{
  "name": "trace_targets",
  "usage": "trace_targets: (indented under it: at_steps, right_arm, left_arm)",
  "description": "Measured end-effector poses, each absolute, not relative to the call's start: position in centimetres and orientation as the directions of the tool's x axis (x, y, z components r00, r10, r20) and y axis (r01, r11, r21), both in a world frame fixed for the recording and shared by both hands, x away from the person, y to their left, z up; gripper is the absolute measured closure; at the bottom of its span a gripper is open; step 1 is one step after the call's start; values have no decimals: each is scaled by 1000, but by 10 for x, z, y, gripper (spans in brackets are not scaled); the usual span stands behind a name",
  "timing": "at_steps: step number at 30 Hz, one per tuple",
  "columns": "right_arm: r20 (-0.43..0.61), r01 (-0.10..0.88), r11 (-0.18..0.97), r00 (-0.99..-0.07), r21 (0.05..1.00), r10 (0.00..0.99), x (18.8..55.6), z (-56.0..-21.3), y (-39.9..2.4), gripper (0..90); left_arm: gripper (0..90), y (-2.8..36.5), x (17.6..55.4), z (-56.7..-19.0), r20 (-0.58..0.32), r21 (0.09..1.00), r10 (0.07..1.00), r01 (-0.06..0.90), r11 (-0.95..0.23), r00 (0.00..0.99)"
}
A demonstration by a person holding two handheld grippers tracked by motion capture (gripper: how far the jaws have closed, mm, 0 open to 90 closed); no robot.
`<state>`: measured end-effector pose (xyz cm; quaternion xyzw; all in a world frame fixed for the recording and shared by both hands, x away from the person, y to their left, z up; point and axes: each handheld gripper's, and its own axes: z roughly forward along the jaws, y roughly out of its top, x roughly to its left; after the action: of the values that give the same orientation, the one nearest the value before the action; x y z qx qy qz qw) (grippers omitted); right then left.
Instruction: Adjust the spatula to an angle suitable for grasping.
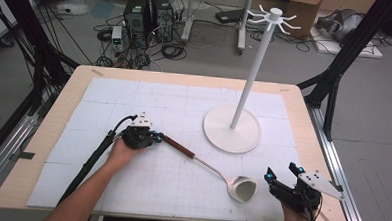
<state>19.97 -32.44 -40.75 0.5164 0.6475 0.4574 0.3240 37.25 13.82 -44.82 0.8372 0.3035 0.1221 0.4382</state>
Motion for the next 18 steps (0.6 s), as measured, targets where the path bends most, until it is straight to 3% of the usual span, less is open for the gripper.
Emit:
trace_targets:
  at_steps: [6, 13, 18]
  right_arm:
    - [58, 372, 43, -255, 927, 965, 199, -407, -324, 209]
    - [58, 367, 39, -248, 929, 967, 197, -407, -327, 209]
    - [62, 366, 34, -246, 930, 967, 196, -407, -328, 209]
  left_arm:
    - [870, 117, 362, -448, -31, 797, 572, 366, -481, 820]
    - [896, 137, 380, -426, -26, 848, 701, 387, -363, 713]
    - [896, 150, 394, -430, -52, 839, 724, 424, -342, 688]
